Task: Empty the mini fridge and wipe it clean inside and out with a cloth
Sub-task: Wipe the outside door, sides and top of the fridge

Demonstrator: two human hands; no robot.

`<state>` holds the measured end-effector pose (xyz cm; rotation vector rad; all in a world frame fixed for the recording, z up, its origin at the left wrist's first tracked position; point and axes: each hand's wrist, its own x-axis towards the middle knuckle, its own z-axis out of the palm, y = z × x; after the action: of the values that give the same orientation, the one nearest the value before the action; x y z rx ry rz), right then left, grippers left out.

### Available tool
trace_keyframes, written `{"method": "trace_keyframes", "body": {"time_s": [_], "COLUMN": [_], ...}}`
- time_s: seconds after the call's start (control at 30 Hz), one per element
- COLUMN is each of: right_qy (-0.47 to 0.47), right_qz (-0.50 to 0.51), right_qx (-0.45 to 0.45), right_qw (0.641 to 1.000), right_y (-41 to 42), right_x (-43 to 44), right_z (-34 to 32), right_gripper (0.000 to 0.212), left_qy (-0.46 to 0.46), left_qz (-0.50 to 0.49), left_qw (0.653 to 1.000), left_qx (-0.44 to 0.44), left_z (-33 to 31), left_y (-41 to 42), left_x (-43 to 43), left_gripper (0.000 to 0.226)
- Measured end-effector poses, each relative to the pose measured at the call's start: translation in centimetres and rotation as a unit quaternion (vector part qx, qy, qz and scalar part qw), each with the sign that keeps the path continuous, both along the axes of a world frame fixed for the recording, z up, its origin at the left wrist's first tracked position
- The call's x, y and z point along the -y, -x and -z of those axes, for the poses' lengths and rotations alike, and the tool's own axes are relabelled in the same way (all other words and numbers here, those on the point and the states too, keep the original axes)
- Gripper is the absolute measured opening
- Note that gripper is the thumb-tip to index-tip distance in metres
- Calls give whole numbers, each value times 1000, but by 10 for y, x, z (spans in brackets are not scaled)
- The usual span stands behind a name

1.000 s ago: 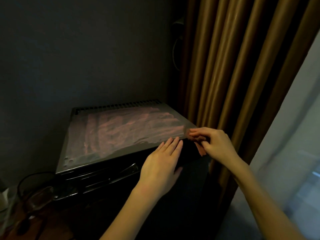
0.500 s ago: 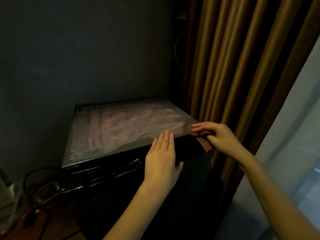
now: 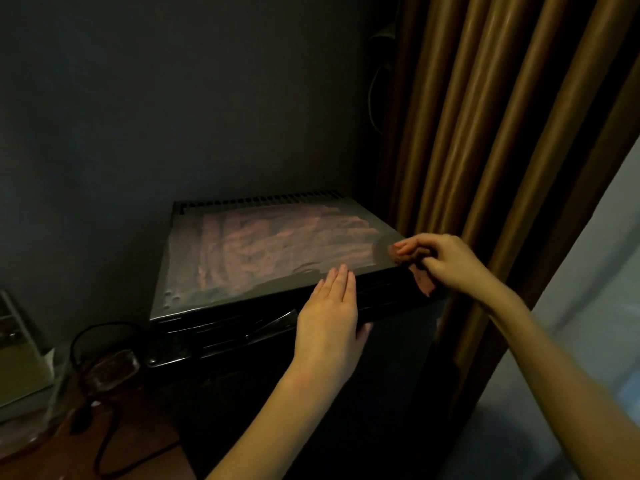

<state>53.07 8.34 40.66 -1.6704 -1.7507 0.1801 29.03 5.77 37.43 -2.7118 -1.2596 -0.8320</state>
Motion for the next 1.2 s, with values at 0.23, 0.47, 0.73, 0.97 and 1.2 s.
{"method": "trace_keyframes", "body": {"time_s": [0.23, 0.47, 0.73, 0.97, 1.2], "right_qy": [-27, -48, 17, -33, -19], "right_qz": [-25, 142, -88, -74, -81], "right_qx": [46, 37, -23, 1, 8], "right_qw": [998, 988, 996, 997, 997], "right_y": [61, 54, 100, 154, 156], "right_x": [5, 5, 9, -14, -9], "right_z": [6, 1, 1, 2, 2], "right_gripper": [42, 40, 46, 35, 37], "left_qy": [-16, -88, -91, -120, -169], "left_qz": [-18, -3, 58, 69, 35], "left_qw": [1000, 996, 994, 990, 980], "left_qx": [4, 2, 5, 15, 101], "left_z": [9, 20, 11, 8, 12], "left_y": [13, 71, 100, 126, 186], "left_x": [2, 4, -2, -7, -17], "left_gripper": [76, 61, 48, 39, 29]}}
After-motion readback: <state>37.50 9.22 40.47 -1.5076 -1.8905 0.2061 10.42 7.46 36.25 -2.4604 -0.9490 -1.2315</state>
